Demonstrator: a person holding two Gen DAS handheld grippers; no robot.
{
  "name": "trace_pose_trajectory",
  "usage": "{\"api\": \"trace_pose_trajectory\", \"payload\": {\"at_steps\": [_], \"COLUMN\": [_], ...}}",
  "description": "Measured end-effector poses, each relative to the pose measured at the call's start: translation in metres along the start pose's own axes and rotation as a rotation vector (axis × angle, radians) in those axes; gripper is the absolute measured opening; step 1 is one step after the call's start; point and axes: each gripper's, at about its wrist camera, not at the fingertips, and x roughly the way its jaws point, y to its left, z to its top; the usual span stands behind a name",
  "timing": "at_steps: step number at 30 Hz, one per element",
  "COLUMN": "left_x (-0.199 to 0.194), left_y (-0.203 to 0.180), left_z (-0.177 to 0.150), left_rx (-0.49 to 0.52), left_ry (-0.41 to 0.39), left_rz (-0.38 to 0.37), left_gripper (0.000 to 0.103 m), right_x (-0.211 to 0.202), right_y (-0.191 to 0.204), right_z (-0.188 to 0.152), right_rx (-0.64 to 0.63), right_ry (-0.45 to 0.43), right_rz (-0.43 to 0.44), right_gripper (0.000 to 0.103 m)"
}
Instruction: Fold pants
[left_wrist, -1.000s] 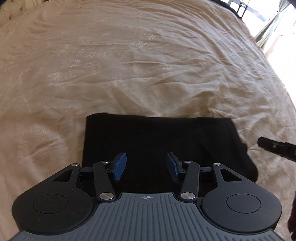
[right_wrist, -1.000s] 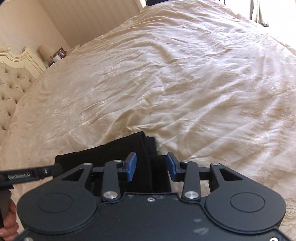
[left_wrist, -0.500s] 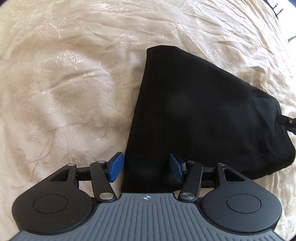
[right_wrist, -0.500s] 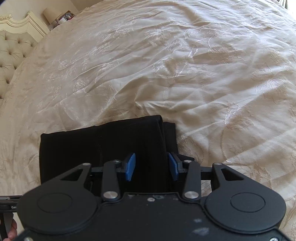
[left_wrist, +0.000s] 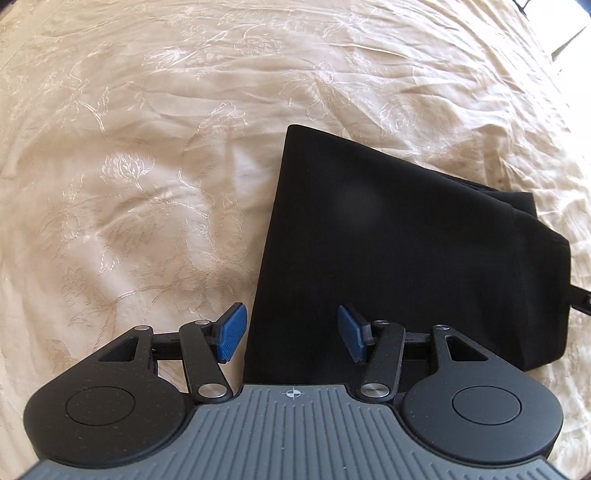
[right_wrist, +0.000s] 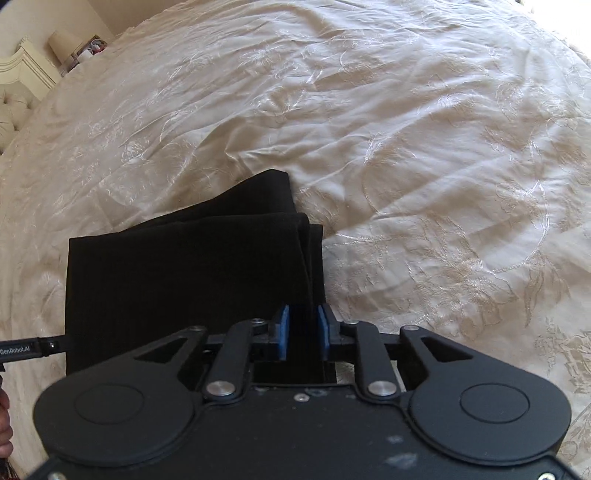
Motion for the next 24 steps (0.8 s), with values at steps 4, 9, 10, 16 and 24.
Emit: {"api": "trace_pose_trajectory", "payload": {"at_steps": [4,9,10,16,24], "left_x": [0.003,-0.001,-0.003,-0.006,-0.017], "left_y": [-0.001,0.005,0.006,0.014,0.015], "left_z": [0.0,0.002,0.002,0.0,0.001], "left_rx": [0.001,-0.012,-0.018,-0.049,-0.066], "left_ry": [0.009,0.006,0.001,-0.019,-0.071], "left_rz": [0.001,0.016,0.017,0.033,0.035], "left_gripper": [0.053,0.053,0.053,0.053,0.053], "right_x": [0.001,0.036,0.041,0.028,-0.029], "right_y": [-0.008,-0.017,-0.018,-0.006,0.061], "right_z": [0.01,0.022,0.023,0.028,0.061], "right_rx": [0.019,0.046,0.058,0.025,-0.247], "right_ry": [-0.039,0.049,0.055,0.018,-0.151], "right_rz": [0.012,0.059,0.079,0.079,0.191], "right_gripper": [0.045,0.045,0.045,0.021,0.012]}}
